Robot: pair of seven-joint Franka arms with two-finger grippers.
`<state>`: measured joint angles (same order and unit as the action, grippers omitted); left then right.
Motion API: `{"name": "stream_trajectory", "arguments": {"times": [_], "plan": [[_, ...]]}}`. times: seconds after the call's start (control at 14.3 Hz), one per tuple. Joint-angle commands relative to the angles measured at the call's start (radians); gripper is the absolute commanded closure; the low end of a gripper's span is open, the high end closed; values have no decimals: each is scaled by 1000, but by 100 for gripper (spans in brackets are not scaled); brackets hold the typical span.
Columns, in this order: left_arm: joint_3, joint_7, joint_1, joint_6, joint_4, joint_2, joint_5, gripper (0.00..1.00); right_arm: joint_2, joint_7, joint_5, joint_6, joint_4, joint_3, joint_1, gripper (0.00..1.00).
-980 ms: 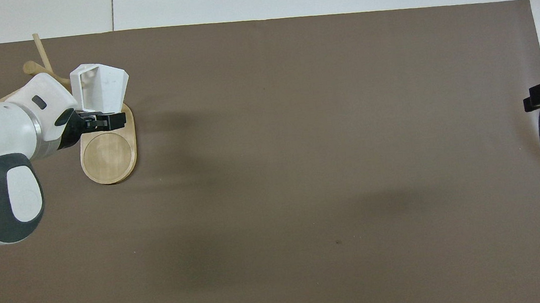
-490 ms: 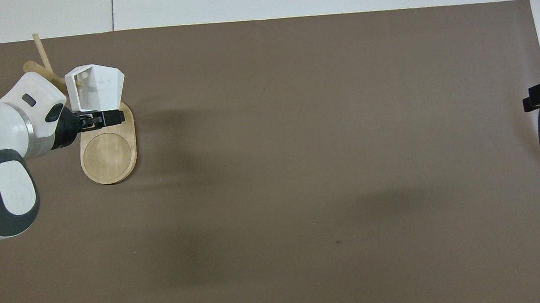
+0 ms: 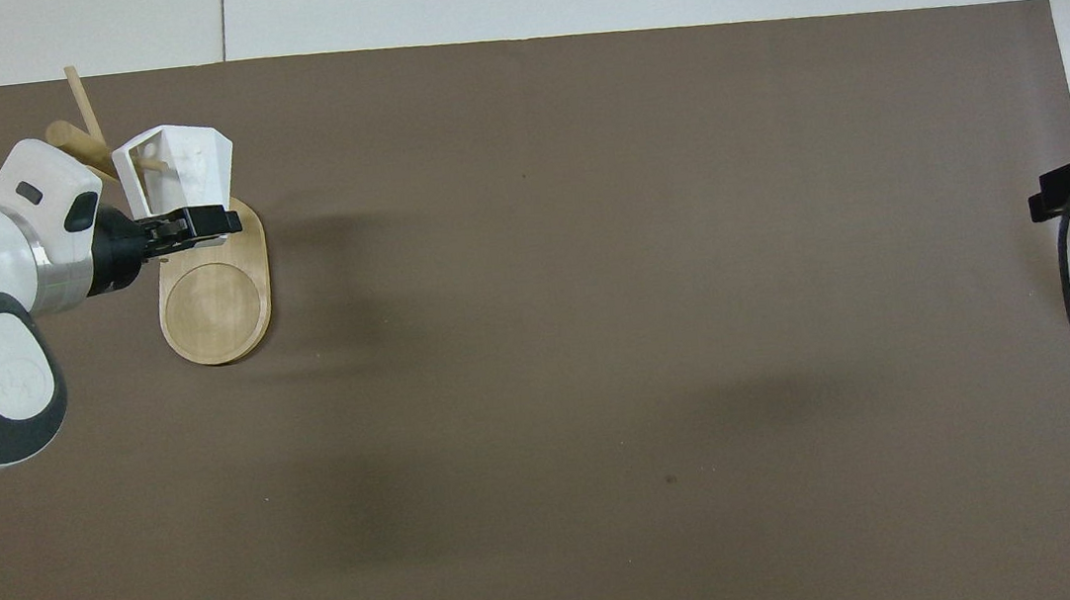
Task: Hang cup on rack
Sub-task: 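Lower the cup handle onto a mug tree peg with the left gripper, then open the left gripper and draw it back from the cup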
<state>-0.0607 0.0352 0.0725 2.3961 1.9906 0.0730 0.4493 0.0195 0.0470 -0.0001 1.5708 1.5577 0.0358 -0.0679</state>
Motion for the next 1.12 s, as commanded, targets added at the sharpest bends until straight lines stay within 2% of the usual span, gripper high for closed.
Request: {"name": "stream_trajectory", "arguments": {"times": [0.0, 0.49, 0.56, 0.63, 0.7, 1.05], "plan": [[-7, -37, -16, 17, 8, -1, 48, 100, -13, -16, 18, 2, 13, -4, -3, 0], [-8, -103, -11, 9, 11, -2, 75, 100, -13, -16, 18, 0, 13, -4, -4, 0], [-8, -101, -11, 5, 11, -2, 75, 87, -13, -16, 18, 2, 13, -4, -3, 0], [-8, -103, -10, 5, 11, -2, 75, 47, -13, -16, 18, 0, 13, -4, -3, 0], [-7, -103, -7, 11, 11, -2, 75, 0, -13, -16, 18, 2, 13, -4, -3, 0], [-5, -92, -10, 3, -6, 1, 63, 0, -13, -16, 18, 0, 13, -4, -3, 0]]}}
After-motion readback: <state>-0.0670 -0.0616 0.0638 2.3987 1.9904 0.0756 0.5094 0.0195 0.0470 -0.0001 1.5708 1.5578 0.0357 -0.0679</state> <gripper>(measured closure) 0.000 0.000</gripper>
